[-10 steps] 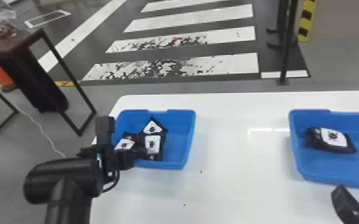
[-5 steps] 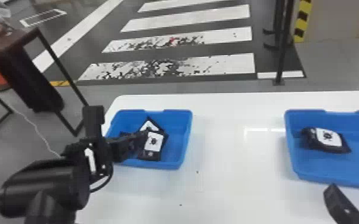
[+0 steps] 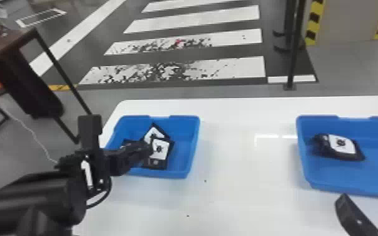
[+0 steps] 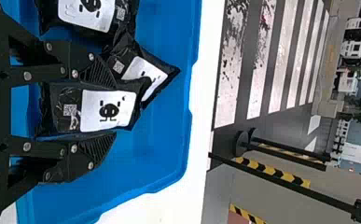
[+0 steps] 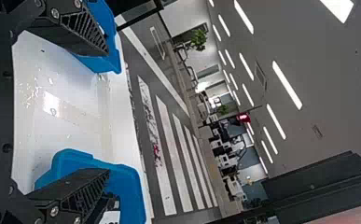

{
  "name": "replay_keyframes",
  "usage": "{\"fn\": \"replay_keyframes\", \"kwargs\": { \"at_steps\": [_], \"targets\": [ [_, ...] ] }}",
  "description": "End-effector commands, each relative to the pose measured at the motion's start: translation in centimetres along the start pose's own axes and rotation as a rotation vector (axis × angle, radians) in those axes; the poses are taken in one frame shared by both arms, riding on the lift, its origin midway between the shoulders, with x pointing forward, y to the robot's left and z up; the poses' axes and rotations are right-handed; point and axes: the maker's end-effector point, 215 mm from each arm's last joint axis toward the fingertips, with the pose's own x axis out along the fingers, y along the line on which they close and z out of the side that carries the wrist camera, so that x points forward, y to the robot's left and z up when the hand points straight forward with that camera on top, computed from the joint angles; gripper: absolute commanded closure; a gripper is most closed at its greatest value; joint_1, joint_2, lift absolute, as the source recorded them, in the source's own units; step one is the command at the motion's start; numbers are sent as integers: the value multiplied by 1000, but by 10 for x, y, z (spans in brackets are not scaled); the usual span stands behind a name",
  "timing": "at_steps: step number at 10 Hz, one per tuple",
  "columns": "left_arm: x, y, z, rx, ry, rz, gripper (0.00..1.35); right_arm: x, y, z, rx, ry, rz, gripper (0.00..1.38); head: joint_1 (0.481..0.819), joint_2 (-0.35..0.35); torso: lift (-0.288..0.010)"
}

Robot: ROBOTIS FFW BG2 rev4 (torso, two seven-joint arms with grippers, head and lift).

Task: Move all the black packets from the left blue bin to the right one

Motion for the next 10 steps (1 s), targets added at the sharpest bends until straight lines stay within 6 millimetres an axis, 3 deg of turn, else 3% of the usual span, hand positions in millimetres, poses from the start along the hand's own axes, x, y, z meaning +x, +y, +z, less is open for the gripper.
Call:
{"fn": "replay_keyframes", "kwargs": {
  "at_steps": [1,2,5,7,10],
  "targets": [
    [4,3,6,13,19,24,105,0,0,-3,4,7,1,145,695,291,-140],
    [10,1,8,23,39,34,124,1,0,-3,7,8,2,145,695,293,-140],
    [28,-3,-16,9,201,82,124,1,-1,-9,23,16,7,147,695,284,-140],
    [39,-3,-17,19,233,102,127,1,-1,-11,28,22,6,147,695,280,-140],
    [55,1,-37,0,301,114,128,2,-2,-13,32,25,8,147,695,276,-140]
  ]
}}
